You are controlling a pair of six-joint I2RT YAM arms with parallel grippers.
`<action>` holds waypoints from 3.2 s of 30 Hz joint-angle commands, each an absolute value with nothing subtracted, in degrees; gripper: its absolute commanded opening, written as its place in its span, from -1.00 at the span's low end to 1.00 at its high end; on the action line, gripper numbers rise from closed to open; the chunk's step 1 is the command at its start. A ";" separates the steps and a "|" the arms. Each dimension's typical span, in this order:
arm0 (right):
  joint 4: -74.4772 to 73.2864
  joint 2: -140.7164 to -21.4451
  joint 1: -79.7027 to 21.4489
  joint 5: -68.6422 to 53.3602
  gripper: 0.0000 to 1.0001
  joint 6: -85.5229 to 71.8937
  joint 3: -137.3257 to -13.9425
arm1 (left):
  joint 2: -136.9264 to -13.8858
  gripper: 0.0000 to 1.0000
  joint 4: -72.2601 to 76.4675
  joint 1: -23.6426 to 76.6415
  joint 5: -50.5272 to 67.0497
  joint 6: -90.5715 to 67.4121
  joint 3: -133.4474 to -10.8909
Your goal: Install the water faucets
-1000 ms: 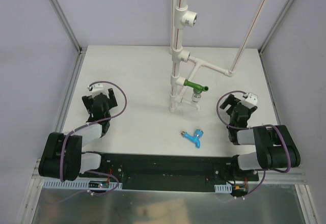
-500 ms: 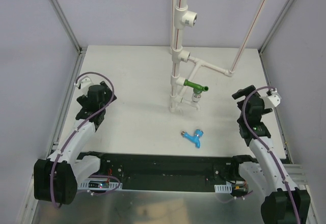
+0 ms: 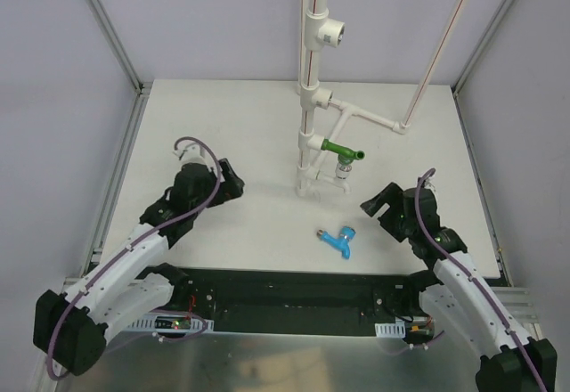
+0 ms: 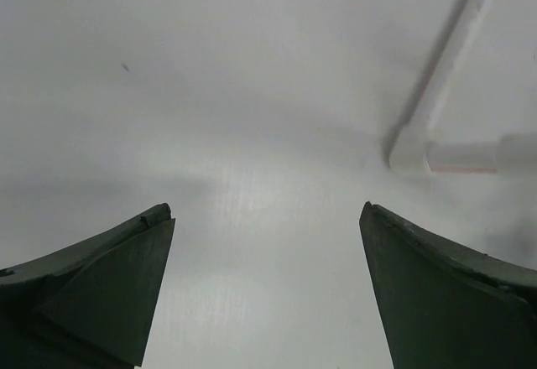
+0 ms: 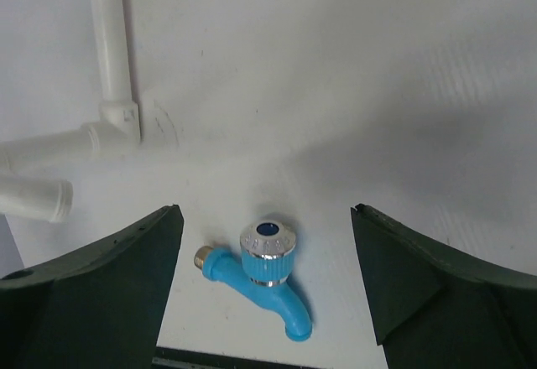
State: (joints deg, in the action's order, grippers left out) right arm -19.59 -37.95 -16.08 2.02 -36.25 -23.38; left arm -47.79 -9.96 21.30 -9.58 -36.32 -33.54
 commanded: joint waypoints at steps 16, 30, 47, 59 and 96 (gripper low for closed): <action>-10.82 -48.33 -28.73 1.49 0.68 -45.00 -18.10 | -52.03 0.94 -3.43 40.34 -10.02 -44.29 -30.15; -10.54 -55.63 -33.66 4.13 0.46 -48.95 -19.07 | -55.19 0.93 -0.53 40.52 -6.95 -44.38 -29.88; -14.50 -59.94 -36.91 8.96 0.04 -52.47 -19.86 | -57.31 0.97 1.48 41.40 -4.66 -44.65 -30.15; -12.83 -51.70 -37.79 6.60 -1.00 -55.71 -17.23 | -57.04 0.98 11.50 43.50 3.25 -53.16 -26.99; -10.63 -30.59 -39.29 -4.13 -1.00 -68.73 -18.46 | -72.16 0.29 25.93 63.10 -4.22 -60.21 -35.24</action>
State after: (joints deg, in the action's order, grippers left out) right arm -12.64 -31.31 -39.00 -2.48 -66.72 -16.27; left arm -71.33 22.33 62.24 -3.62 -59.75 -32.27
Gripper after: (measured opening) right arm 0.461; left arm 0.681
